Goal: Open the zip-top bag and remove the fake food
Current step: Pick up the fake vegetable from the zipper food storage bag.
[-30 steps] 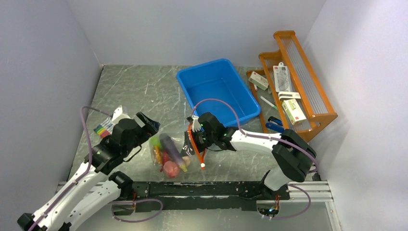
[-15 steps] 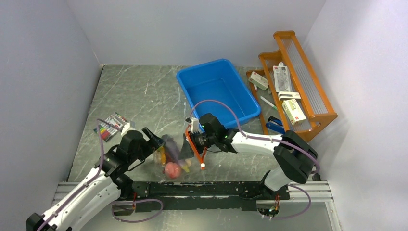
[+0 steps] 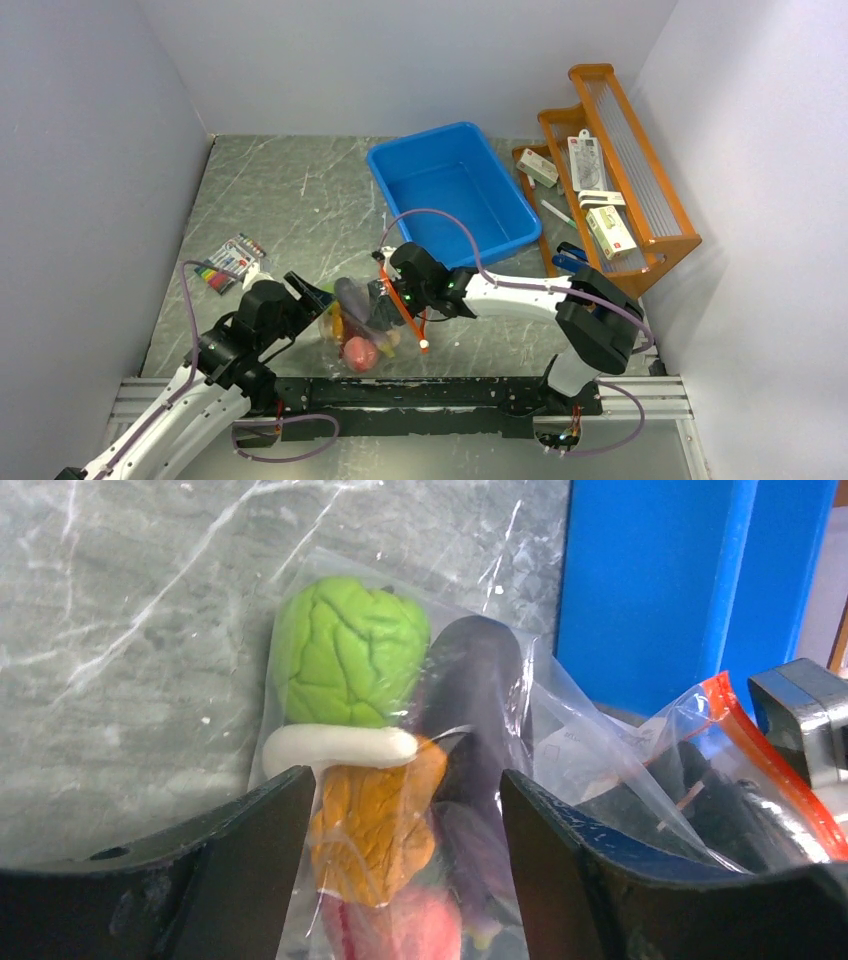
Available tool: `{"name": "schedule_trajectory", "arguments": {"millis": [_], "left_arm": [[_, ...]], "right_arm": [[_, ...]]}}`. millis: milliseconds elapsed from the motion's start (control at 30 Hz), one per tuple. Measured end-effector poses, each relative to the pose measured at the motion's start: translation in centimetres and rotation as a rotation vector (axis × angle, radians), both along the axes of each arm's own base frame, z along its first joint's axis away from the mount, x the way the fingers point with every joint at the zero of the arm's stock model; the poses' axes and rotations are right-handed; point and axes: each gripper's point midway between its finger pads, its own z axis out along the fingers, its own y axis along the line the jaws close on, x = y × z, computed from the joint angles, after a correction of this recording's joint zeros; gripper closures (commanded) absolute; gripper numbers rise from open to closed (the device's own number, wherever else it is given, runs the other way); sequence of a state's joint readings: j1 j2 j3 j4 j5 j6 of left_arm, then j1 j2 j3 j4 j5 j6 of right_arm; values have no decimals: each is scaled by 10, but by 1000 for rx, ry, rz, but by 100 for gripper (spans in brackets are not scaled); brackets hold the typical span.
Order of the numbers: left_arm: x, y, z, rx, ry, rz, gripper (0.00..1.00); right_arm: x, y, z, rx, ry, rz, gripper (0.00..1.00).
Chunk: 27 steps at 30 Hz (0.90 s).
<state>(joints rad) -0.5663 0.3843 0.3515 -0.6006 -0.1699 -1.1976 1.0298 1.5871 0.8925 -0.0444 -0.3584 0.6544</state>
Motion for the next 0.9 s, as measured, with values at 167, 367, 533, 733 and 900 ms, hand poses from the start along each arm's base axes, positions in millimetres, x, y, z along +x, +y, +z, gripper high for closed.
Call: {"name": "schedule_trajectory", "arguments": {"millis": [167, 367, 533, 733, 900], "left_arm": [[-7, 6, -2, 34, 60, 15, 9], [-10, 6, -15, 93, 141, -6, 17], [-13, 4, -30, 134, 210, -28, 28], [-7, 2, -14, 91, 131, -21, 40], [-1, -1, -11, 66, 82, -24, 50]], "right_arm": [[2, 0, -8, -27, 4, -11, 66], [6, 3, -9, -18, 3, -21, 74], [26, 6, -5, 16, 22, -56, 75], [54, 5, 5, 52, 58, -56, 70], [52, 3, 3, 17, 24, -9, 62]]}}
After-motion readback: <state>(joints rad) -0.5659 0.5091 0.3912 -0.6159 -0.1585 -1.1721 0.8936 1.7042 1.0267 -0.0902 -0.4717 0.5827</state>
